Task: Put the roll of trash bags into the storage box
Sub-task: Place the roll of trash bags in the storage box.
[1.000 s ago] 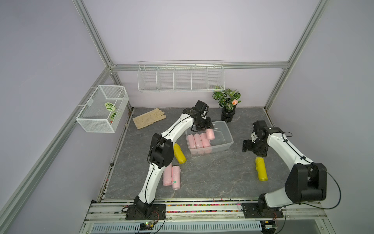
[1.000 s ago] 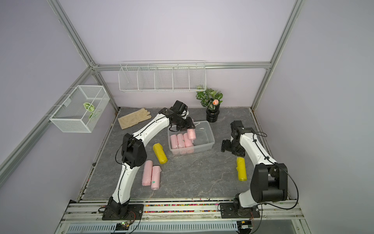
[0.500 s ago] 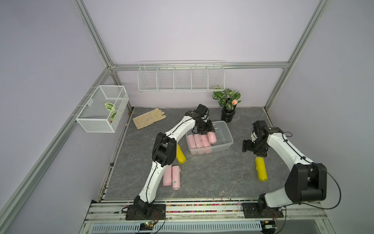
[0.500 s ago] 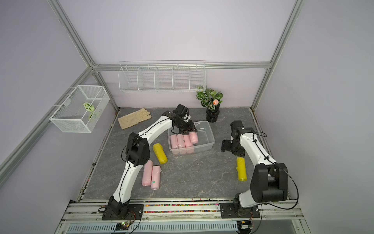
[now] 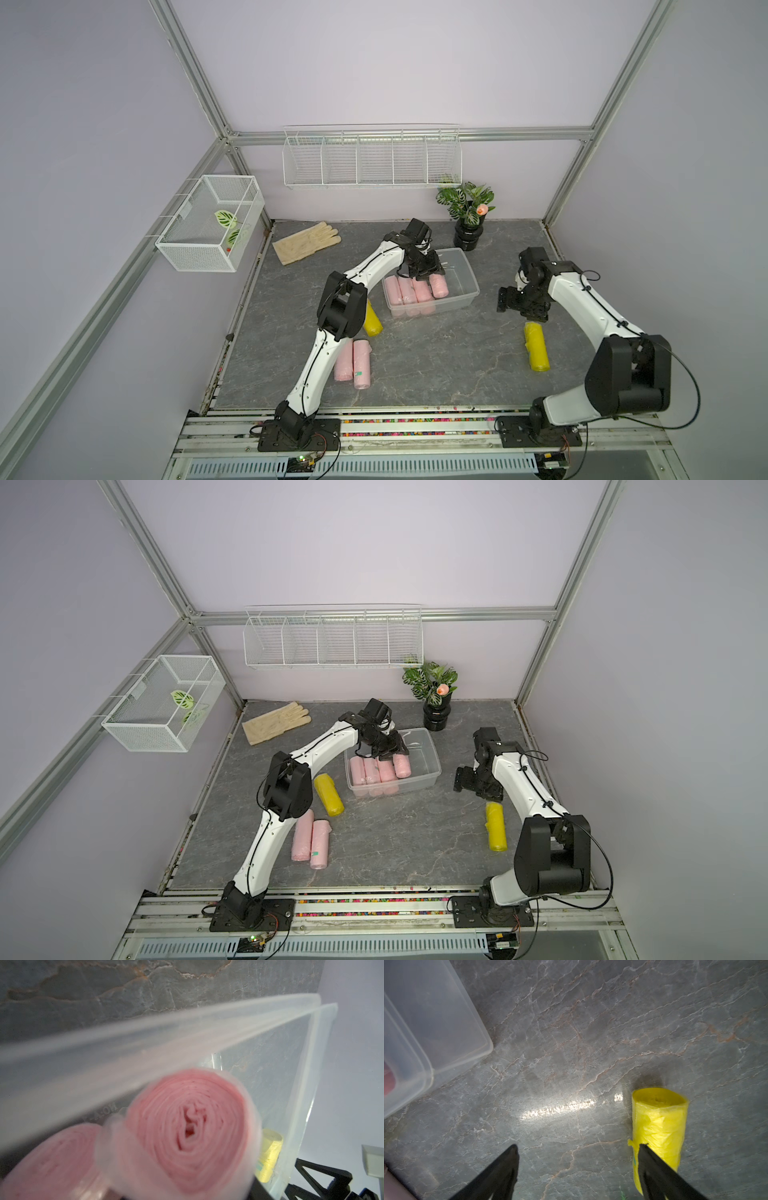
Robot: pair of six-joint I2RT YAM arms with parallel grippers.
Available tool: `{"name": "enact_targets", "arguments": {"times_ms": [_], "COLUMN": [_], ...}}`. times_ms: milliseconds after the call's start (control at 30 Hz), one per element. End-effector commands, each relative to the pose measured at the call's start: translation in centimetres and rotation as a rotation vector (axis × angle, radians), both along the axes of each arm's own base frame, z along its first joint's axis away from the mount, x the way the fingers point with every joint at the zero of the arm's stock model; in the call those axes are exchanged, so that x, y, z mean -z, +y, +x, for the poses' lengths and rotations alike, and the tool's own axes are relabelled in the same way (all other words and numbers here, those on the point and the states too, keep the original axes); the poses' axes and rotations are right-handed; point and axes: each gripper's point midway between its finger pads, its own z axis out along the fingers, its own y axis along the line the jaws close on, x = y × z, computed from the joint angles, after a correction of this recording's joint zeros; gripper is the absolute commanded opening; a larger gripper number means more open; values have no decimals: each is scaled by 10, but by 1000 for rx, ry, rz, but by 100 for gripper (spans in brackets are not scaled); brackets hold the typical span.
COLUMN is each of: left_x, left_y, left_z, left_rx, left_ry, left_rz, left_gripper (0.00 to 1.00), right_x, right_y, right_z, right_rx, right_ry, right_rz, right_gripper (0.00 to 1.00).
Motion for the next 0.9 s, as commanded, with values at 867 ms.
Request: {"name": "enact_targets", "arguments": {"times_ms": [867], "left_x": [29], "left_y": [5], "left_z": [-12], "left_rx": [14], "left_ry": [56], "left_rz": [48], "left_gripper": [65], "right_x": [-4], "right_y": [3], "right_z": [-4], "right_rx": [-18], "right_ry": [-10], "right_rz": [10], "right_gripper": [90]}}
